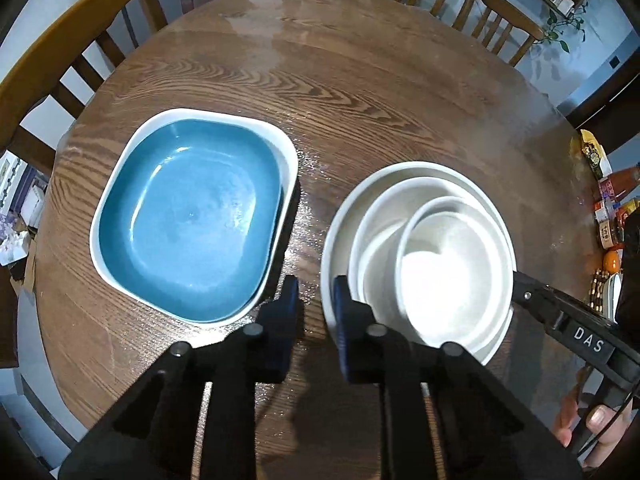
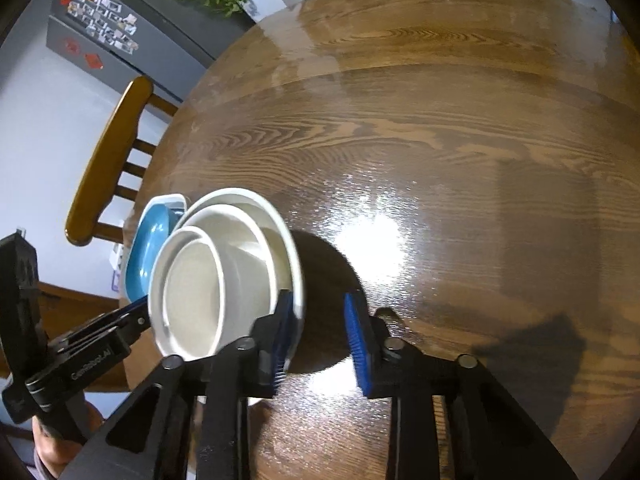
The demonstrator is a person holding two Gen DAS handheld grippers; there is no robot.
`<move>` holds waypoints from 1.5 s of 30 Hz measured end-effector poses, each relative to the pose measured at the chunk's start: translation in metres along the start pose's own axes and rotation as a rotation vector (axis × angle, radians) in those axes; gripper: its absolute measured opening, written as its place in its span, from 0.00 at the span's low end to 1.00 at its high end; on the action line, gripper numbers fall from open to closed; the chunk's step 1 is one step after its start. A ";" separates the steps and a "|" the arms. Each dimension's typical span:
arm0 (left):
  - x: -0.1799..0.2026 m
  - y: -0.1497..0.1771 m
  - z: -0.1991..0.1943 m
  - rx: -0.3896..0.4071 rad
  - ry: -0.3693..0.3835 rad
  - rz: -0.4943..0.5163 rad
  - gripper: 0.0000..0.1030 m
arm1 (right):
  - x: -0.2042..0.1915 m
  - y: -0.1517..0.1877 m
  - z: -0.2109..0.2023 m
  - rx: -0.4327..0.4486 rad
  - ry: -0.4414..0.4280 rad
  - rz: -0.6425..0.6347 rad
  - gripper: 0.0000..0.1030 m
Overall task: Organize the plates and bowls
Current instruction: 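Close the left tool on the bowl stack rim while the right tool grips beside it, then lift the white bowl stack with both tools and carry it over the teal dish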
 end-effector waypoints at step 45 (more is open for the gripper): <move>-0.025 0.016 -0.057 0.193 0.004 -0.005 0.02 | -0.084 0.013 -0.041 0.187 0.159 -0.205 0.10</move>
Point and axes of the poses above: each gripper's, at about its wrist camera, not at the fingertips, and z roughly the way its jaws point, x to its right, y to its underside, the point moved 4 cm from there along z, roughly the way its jaws point, and after that the axes turned 14 degrees about -x, right-handed, at the moved point
